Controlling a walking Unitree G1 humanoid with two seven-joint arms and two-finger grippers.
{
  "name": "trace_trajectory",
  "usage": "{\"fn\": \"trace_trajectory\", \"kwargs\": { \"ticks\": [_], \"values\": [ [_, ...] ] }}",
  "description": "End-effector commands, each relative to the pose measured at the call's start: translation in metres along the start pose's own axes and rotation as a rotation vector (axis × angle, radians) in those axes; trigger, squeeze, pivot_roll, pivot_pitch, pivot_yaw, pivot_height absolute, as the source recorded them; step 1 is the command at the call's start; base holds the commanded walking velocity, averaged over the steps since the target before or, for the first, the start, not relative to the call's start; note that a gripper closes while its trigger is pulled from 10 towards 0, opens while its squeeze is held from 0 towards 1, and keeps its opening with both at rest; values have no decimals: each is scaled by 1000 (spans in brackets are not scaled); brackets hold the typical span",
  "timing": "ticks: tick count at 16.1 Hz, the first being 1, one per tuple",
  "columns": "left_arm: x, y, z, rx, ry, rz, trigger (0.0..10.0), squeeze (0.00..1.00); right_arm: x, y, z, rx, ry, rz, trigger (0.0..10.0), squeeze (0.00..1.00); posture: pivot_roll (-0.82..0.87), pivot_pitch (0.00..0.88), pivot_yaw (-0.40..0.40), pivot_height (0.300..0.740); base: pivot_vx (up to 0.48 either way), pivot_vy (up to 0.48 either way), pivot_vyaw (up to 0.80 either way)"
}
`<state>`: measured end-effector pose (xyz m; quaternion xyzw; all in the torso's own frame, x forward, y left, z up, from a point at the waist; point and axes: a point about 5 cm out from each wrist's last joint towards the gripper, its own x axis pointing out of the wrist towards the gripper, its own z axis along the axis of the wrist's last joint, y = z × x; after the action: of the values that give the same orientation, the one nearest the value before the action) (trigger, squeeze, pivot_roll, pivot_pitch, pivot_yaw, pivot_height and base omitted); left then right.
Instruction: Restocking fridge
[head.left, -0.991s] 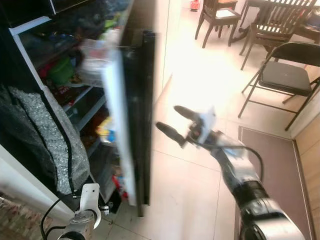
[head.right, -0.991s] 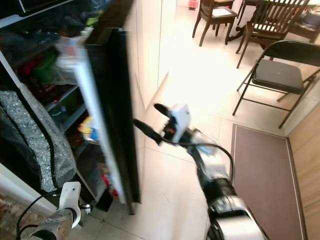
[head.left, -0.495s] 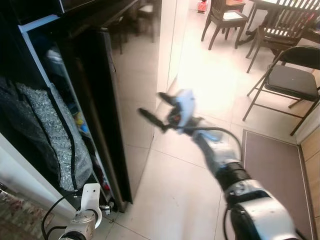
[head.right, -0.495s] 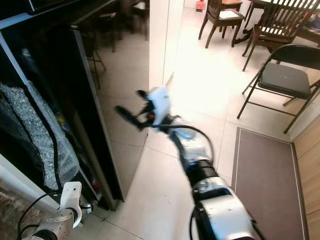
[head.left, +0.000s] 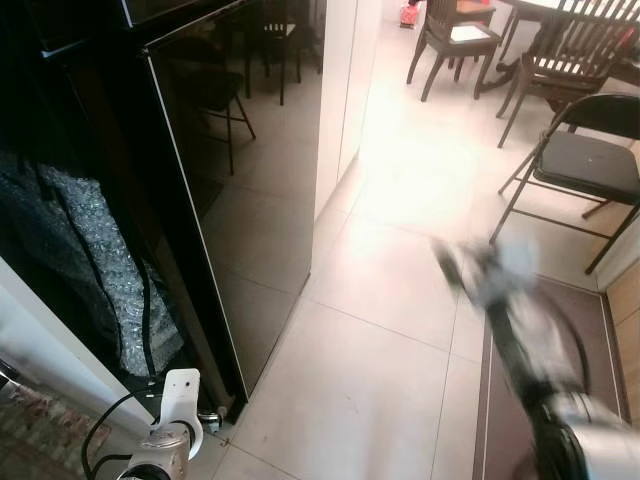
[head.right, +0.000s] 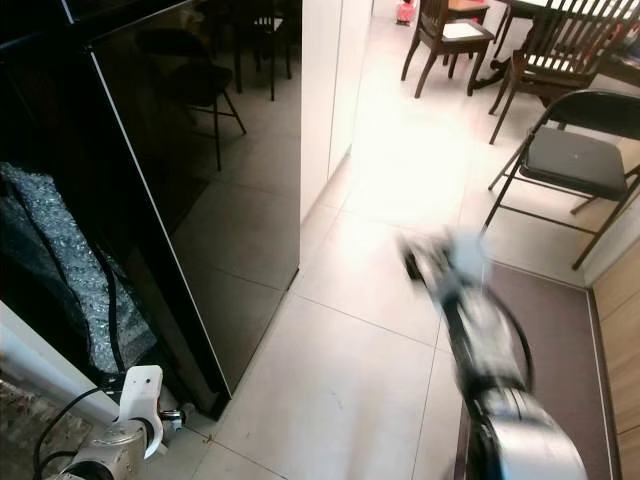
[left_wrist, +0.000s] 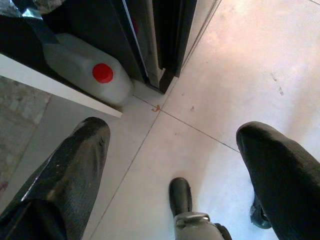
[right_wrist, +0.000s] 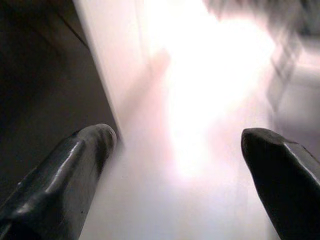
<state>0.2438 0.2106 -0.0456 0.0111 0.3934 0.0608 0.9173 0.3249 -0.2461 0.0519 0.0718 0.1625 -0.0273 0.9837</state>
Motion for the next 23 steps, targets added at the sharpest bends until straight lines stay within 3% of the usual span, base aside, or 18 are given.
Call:
{"fn": "trace_trajectory", "kwargs": {
  "ticks": [1, 5, 8, 10, 11, 14, 16, 18, 23],
  "values": [
    [0, -1, -5, 7, 26, -2, 10000, 0, -11, -6, -35, 10, 139, -56, 10000, 0, -50, 0, -29, 740, 0, 0, 0],
    [0, -1, -6, 6, 32, -3, 10000, 0, -51, 0, -120, 12, 440, -96, 10000, 0, -51, 0, -27, 740, 0, 0, 0],
    [0, -2, -4, 4, 31, -5, 10000, 0, -69, 12, -151, -57, 574, -69, 10000, 0, -36, 0, -37, 740, 0, 0, 0],
    [0, -2, -3, -1, 30, -4, 10000, 0, -71, 17, -155, -35, 576, -72, 10000, 0, -30, 0, -39, 740, 0, 0, 0],
    [0, -2, -3, -3, 30, -2, 10000, 0, -72, 21, -157, -108, 592, -59, 10000, 0, -25, 0, -39, 740, 0, 0, 694],
    [0, -1, -2, -3, 36, 5, 10000, 0, -73, 24, -160, -85, 602, -80, 10000, 0, -8, 0, -40, 740, 0, 0, 781],
    [0, 0, -2, -13, 32, 20, 10000, 0, -75, 28, -164, -193, 633, -25, 10000, 0, -3, 0, -42, 740, 0, 0, 800],
    [0, 0, -1, -14, 32, 22, 10000, 0, -75, 24, -163, -156, 629, -59, 10000, 0, -1, 0, -42, 740, 0, 0, 800],
    [0, 1, -2, -13, 37, 22, 10000, 0, -82, 11, -166, -175, 648, -89, 10000, 0, -13, 0, -35, 740, 0, 0, 800]
  ]
}}
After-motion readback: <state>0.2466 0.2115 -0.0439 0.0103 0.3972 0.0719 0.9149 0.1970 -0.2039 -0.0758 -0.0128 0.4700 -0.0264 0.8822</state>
